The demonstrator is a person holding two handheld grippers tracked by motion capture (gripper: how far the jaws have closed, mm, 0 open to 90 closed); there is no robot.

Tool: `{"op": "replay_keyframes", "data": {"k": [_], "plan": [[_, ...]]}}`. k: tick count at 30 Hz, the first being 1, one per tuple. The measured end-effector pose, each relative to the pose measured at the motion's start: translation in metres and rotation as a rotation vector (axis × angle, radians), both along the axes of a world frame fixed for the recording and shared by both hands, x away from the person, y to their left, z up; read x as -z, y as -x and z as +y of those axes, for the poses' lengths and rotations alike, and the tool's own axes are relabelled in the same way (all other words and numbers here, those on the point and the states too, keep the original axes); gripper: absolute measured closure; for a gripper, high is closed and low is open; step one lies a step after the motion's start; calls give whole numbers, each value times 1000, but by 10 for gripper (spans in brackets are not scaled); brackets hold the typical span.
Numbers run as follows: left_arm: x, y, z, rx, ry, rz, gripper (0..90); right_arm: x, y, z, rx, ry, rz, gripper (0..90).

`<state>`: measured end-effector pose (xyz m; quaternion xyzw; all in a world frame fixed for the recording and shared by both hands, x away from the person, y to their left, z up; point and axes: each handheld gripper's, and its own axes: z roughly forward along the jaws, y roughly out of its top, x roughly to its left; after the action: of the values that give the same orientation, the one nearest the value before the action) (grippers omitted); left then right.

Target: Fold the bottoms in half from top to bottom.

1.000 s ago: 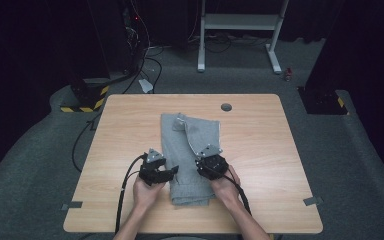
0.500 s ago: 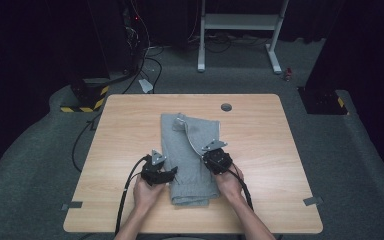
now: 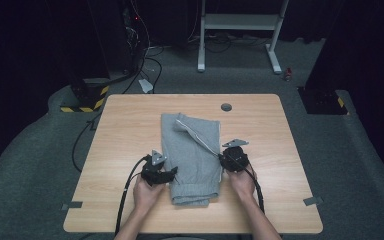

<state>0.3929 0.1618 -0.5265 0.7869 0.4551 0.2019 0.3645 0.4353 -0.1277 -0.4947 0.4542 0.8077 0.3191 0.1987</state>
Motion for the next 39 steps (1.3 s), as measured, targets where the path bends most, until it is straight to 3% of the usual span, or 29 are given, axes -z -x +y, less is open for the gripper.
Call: {"op": "replay_keyframes", "data": {"k": [3, 4, 5, 7, 8, 9, 11, 12, 13, 16, 18, 20, 21, 22, 24, 26, 27, 28, 29, 30, 33, 35, 39], "plan": [[0, 0, 0, 2, 5, 2, 346, -13, 14, 4, -35, -32, -81, 724], [0, -1, 0, 7, 2, 0, 348, -15, 18, 8, -58, -22, -97, 723], [0, 0, 0, 15, 3, -2, 365, -13, 21, 16, -110, 17, -89, 711], [0, 0, 0, 20, 5, -1, 374, -10, 20, 18, -124, 32, -69, 707], [0, 1, 0, 20, 7, -3, 387, 4, 15, 20, -123, 62, -5, 703], [0, 5, 0, 23, 5, -4, 392, 9, 14, 18, -126, 58, 15, 703], [0, 8, 0, 27, 6, -4, 403, 14, 20, 14, -119, 32, 3, 704], [-1, 18, -2, 53, 2, -1, 408, 15, 25, 12, -135, 37, -4, 703], [-1, 18, -2, 53, 2, -1, 410, 15, 25, 12, -135, 37, -4, 703], [-5, 36, -6, 103, -16, 42, 421, 14, 49, 10, -193, 96, -22, 689], [-6, 37, -5, 109, -6, 51, 415, 13, 54, 9, -210, 104, -22, 682], [-7, 31, 0, 85, 25, 56, 407, 10, 59, 8, -230, 92, -5, 670], [-8, 25, 4, 58, 29, 47, 400, 7, 58, 8, -235, 76, -2, 669], [-10, 12, 10, 8, 40, 47, 383, 0, 54, 11, -227, 45, -27, 671], [-11, 4, 14, -13, 44, 53, 378, -6, 49, 15, -225, 24, -40, 672], [-11, -6, 17, -42, 38, 48, 374, -15, 31, 32, -228, 15, -55, 657], [-11, -10, 19, -59, 36, 46, 374, -15, 31, 32, -228, 15, -55, 657], [-9, -17, 21, -77, 19, 50, 373, -17, 18, 41, -224, 16, -59, 616], [-9, -17, 21, -77, 19, 50, 372, -17, 18, 41, -224, 16, -59, 616], [-6, -20, 21, -81, 10, 53, 372, -19, 3, 52, -215, 24, -71, 588], [-4, -21, 20, -76, -7, 41, 362, -19, -10, 63, -208, 43, -75, 596], [0, -18, 21, -73, 4, 8, 360, -18, -16, 71, -209, 66, -86, 618], [0, -18, 21, -74, 3, 2, 345, -16, -25, 77, -203, 69, -54, 654]]}}
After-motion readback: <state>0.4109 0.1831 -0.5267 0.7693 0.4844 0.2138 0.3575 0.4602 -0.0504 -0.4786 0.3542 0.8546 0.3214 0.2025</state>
